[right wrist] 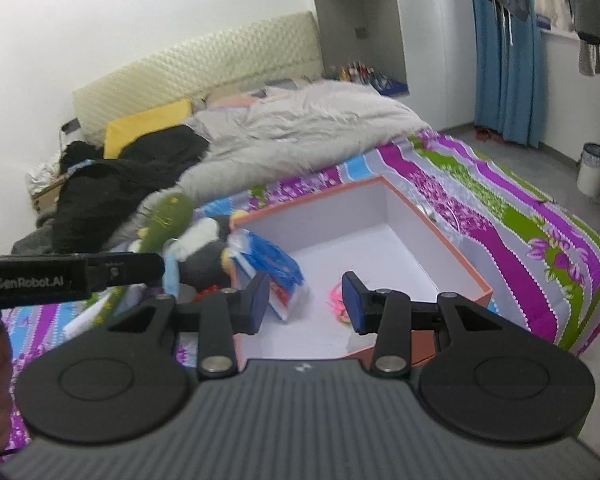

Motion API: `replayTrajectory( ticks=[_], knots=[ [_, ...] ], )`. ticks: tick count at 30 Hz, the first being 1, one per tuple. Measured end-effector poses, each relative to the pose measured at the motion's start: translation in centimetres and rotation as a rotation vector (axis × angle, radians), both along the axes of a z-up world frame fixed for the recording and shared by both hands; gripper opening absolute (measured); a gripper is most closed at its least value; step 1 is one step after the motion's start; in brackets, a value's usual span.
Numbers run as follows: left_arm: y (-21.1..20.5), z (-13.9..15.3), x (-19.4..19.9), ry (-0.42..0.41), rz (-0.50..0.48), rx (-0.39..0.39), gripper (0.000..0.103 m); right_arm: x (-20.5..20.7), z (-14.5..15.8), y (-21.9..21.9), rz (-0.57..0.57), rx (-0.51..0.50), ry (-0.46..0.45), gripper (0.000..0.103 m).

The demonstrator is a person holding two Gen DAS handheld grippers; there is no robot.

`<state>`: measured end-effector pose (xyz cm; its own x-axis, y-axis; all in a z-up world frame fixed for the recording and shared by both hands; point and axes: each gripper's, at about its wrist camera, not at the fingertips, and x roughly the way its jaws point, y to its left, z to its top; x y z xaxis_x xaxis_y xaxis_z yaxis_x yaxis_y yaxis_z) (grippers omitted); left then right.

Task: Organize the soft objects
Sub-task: 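Open the left tool over the box while the right tool releases the feathered toy inside, then move both tools back toward the pile beside the box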

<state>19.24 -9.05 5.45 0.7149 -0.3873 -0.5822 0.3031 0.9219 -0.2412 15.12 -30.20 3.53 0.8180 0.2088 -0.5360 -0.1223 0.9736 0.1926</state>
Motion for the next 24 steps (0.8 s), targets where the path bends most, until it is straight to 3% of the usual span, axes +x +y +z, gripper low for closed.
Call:
replayTrajectory(
  ticks=[9,24],
  knots=[
    [3.8,0.9,-5.7,-0.05,0.057,0.016,0.035,-3.7,0.0,3.2,0.074,0.015,-0.038,0.043],
    [8.3,-2.7,-10.7,-0.022,0.202,0.013,0.037,-6.4,-2.5,8.0,0.173,0.001,-0.032,0.043]
  ],
)
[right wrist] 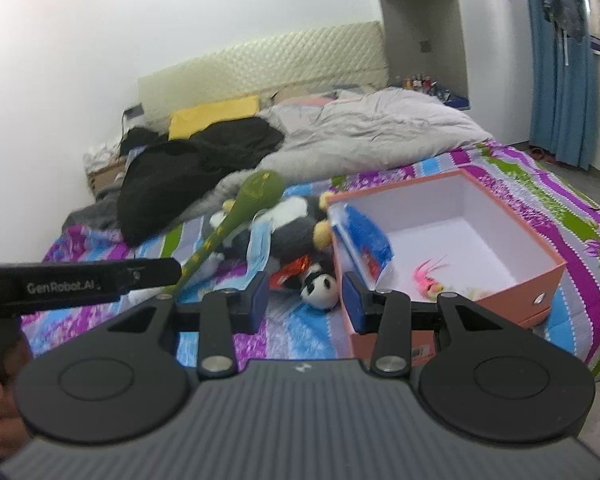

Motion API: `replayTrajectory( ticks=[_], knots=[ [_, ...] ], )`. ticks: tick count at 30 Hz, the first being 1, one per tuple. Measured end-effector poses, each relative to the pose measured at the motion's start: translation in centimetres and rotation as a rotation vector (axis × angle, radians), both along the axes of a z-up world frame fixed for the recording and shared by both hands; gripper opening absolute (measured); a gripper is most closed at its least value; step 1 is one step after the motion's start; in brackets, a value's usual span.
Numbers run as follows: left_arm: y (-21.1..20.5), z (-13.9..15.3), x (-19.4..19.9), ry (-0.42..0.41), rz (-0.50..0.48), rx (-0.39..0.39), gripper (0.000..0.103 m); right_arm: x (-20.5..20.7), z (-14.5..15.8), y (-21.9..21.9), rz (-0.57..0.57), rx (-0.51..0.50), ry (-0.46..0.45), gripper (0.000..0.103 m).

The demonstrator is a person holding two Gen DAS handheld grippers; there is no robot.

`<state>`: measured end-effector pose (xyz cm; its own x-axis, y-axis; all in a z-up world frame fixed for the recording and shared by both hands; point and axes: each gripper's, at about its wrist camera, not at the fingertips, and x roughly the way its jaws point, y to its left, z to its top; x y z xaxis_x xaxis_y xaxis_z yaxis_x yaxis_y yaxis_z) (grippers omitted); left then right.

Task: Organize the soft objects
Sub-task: 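Move both tools back toward the pile beside the box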

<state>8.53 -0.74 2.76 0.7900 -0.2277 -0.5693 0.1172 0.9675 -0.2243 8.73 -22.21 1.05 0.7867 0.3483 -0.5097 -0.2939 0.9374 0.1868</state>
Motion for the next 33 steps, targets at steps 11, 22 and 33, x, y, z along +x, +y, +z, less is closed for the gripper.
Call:
replayTrajectory(
  ticks=[11,22,33],
  knots=[
    [4.2,-4.8,-0.8,0.071,0.104,-0.019,0.04,0.3,-3.8,4.5,0.042,-0.099,0.071,0.043],
    [7.5,-9.0,7.0,0.121,0.114,0.021,0.04,6.9,-6.8,8.1,0.021,-0.044,0.175,0.043],
    [10.4,-15.3,15.2,0.205,0.084,0.01,0.04,14.9,-10.7,11.1,-0.017,0.006,0.278,0.043]
  ],
)
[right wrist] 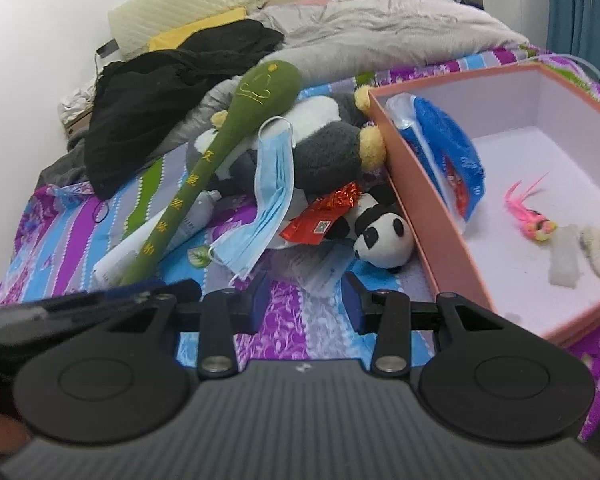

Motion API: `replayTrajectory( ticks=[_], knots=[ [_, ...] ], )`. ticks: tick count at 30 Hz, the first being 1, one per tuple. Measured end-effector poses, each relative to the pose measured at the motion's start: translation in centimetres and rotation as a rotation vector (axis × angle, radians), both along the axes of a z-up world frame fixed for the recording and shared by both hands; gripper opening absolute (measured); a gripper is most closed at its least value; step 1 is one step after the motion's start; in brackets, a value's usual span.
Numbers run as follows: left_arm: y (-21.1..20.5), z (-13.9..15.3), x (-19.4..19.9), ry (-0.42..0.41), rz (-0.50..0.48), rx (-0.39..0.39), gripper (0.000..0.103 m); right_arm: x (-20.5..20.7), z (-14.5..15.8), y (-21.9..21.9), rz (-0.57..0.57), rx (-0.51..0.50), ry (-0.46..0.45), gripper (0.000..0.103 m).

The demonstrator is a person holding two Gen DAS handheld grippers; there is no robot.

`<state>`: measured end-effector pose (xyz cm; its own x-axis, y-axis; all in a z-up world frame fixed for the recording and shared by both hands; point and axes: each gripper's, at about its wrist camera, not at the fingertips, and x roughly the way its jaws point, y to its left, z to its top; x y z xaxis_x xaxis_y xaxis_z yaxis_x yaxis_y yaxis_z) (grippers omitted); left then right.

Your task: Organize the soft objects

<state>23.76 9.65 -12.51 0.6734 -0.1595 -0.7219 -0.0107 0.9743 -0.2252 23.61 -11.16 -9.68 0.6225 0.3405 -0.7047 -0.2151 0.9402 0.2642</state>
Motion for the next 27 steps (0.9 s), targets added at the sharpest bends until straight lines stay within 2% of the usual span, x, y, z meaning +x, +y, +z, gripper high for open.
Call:
replayTrajectory(
  ticks=[7,16,18,20,22,24,26,27],
  knots=[
    [0.8,-4.1,3.6,0.074,0.011,-0.04,0.04,4.6,-2.7,1.0,-0.027,0.027,0.054,0.042],
    [1.3,-6.6,6.5,0.11,0.059,-0.085,0.04,8.8,-5.5,1.3,-0.108,0.115,0.15,0.043],
    [1.5,-7.1,7.0,0.132,0.078,-0.117,0.04,9.5,-6.2,1.3,-0.116,0.125,0.165,0.042],
    [1.8,-7.6,7.3,0.15,0.089,-0.169,0.039,9.9,-6.8,1.3,-0.12,0.143,0.178,0.037],
    [2.0,-7.6,7.3,0.14,0.103,-0.188,0.033,10.1,-6.9,1.3,-0.118,0.148,0.174,0.023],
    [2.3,-7.4,7.3,0.132,0.116,-0.195,0.016,10.0,-6.6,1.5,-0.114,0.143,0.162,0.014],
    [2.6,-7.0,7.0,0.11,0.123,-0.213,0.006,9.9,-6.0,1.8,-0.097,0.136,0.144,0.007],
    [2.8,-6.7,6.8,0.091,0.118,-0.222,0.004,9.7,-5.6,1.8,-0.089,0.134,0.135,0.005]
  ],
)
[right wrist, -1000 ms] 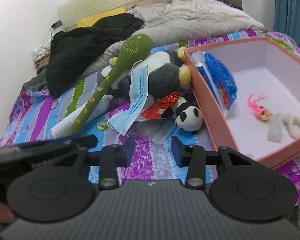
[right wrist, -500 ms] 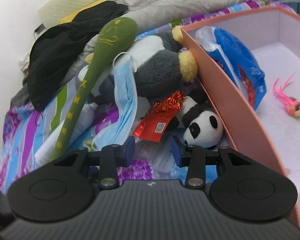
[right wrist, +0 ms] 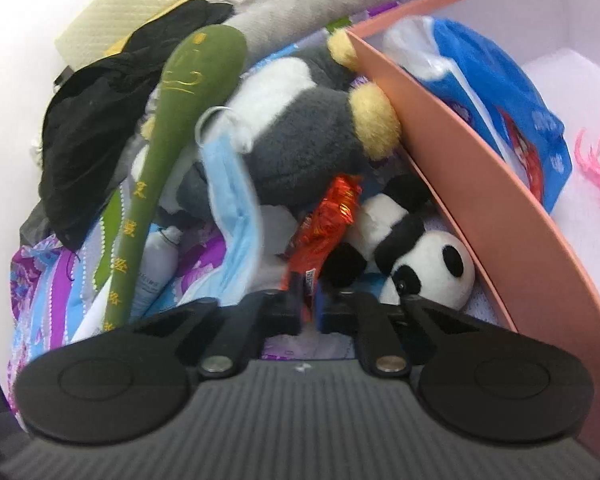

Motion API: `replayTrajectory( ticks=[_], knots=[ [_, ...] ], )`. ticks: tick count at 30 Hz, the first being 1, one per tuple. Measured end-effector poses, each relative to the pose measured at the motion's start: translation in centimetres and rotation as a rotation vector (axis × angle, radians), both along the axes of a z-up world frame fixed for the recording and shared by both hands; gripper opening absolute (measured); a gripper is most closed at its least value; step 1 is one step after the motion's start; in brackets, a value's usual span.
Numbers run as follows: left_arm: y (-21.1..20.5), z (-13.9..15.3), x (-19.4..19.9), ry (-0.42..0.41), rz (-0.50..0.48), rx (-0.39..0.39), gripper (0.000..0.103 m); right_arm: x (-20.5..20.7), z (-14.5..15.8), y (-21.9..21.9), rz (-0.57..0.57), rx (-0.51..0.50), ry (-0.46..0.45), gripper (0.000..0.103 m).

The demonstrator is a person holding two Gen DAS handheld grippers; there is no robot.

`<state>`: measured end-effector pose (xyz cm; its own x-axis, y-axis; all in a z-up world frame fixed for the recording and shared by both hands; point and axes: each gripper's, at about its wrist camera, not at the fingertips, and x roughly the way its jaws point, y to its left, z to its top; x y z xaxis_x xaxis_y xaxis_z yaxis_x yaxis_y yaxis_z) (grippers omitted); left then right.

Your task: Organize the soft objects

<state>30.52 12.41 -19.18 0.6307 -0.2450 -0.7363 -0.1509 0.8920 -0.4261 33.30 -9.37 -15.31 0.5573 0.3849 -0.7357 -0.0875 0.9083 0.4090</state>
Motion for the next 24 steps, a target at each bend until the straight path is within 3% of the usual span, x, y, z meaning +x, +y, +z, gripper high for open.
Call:
replayTrajectory(
  ticks=[13,24],
  knots=[
    [0.9,5.3,-6.0,-0.067,0.083,0.013,0.002,-5.1,4.6,0.4,0.105,-0.038,-0.083,0.004],
    [-0.1,5.8,-15.7,-0.03,0.109,0.018,0.002,-13.2,4.6,-0.3,0.191,-0.085,-0.057,0.004]
  ],
)
